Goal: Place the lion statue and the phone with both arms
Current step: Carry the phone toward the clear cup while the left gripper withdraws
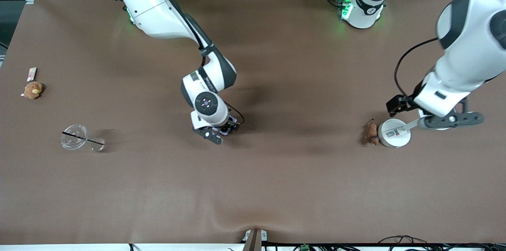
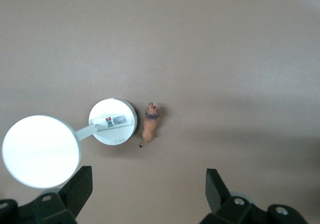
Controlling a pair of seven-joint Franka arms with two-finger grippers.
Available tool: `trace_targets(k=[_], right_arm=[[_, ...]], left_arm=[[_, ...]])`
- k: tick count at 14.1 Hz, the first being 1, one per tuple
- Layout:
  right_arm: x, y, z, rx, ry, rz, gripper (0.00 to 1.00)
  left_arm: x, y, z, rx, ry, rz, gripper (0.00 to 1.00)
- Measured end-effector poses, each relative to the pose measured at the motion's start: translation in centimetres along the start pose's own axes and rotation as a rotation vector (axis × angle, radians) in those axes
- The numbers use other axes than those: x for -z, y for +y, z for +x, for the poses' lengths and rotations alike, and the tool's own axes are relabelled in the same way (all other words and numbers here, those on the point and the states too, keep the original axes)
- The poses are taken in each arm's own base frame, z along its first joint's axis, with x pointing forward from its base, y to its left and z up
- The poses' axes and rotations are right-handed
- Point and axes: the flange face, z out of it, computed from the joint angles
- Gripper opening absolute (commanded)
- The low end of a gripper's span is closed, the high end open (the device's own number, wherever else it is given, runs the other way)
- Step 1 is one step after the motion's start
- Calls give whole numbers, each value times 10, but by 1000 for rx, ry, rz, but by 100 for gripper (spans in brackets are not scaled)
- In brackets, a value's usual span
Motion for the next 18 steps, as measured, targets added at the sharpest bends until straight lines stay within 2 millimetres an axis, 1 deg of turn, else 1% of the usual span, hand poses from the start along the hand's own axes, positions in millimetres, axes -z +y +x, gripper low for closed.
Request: trace_targets(k=[1, 3, 4, 6, 7, 9, 11, 13, 14, 15, 16, 18], right_arm=[[14, 12, 21, 39, -7, -3, 20], [51, 48, 70, 118, -22, 4, 21], [68, 69, 94, 158, -28, 8, 26], [93, 116, 136, 216, -37, 19, 27], [99, 139, 155, 242, -39, 21, 27], [101, 187, 188, 309, -62, 12, 36], [95, 236, 213, 360, -107, 10, 36], [83, 279, 231, 392, -141, 15, 36], [77, 297, 237, 402, -153, 12, 36], [70, 311, 242, 406, -163, 8, 36], [66, 319, 245, 406, -169, 1, 36], [56, 325, 247, 403, -179, -6, 36]], left_arm=[[9, -1, 1, 4, 4, -4, 100], [21, -5, 1, 11, -4, -2, 100], [27, -7, 1, 14, -11, 0, 100], [39, -10, 0, 20, -13, 2, 100], [46, -11, 0, 22, -6, 1, 100], [58, -12, -5, 24, 1, 5, 100], [68, -11, -10, 24, 6, 8, 100], [75, -10, -15, 25, 2, -2, 100], [77, -10, -18, 23, -6, -6, 100], [79, -11, -20, 21, -12, -13, 100], [83, -13, -21, 24, -11, -20, 100], [93, -19, -26, 28, -4, -31, 100]])
